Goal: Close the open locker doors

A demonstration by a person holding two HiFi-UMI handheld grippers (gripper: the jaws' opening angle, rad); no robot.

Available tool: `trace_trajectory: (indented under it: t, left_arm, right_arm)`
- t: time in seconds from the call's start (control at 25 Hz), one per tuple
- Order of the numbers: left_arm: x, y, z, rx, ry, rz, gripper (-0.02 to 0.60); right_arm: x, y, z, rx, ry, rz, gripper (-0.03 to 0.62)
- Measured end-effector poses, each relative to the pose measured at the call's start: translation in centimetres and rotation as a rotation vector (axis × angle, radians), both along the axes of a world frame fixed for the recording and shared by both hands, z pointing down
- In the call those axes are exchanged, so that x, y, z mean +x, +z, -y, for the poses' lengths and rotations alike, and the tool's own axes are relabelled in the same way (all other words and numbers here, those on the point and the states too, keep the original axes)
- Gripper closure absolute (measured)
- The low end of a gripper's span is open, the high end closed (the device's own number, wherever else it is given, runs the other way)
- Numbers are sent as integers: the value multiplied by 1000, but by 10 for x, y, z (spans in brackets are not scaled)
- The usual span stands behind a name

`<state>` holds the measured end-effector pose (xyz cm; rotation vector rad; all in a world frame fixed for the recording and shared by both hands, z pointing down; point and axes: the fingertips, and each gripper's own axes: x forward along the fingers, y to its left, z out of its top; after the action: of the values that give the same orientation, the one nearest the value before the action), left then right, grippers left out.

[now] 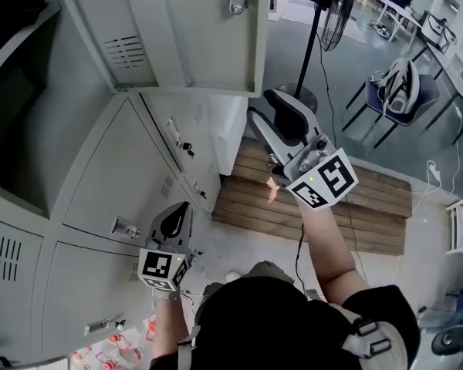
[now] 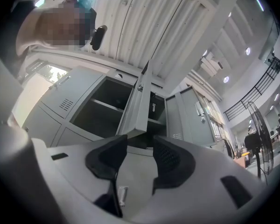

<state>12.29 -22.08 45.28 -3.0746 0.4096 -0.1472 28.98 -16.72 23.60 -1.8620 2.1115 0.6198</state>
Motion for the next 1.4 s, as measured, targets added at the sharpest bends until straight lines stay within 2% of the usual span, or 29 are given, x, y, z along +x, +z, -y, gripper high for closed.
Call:
trace_trajectory:
  t: [0.36,0.84,1.4]
  left_arm:
    - [-4,-2,2,-4,-79,-1,572]
    - [4,-8,-19,-25,-267,-18,572]
    - [-13,-12,-46,-12,-508,-53,572]
  right_arm:
    - [-13,-13,9,11,-100,-41,425]
    - [-26,-18,-7,6,-325,-76,425]
    - [-58,-21,-21,32,-608,-113,427]
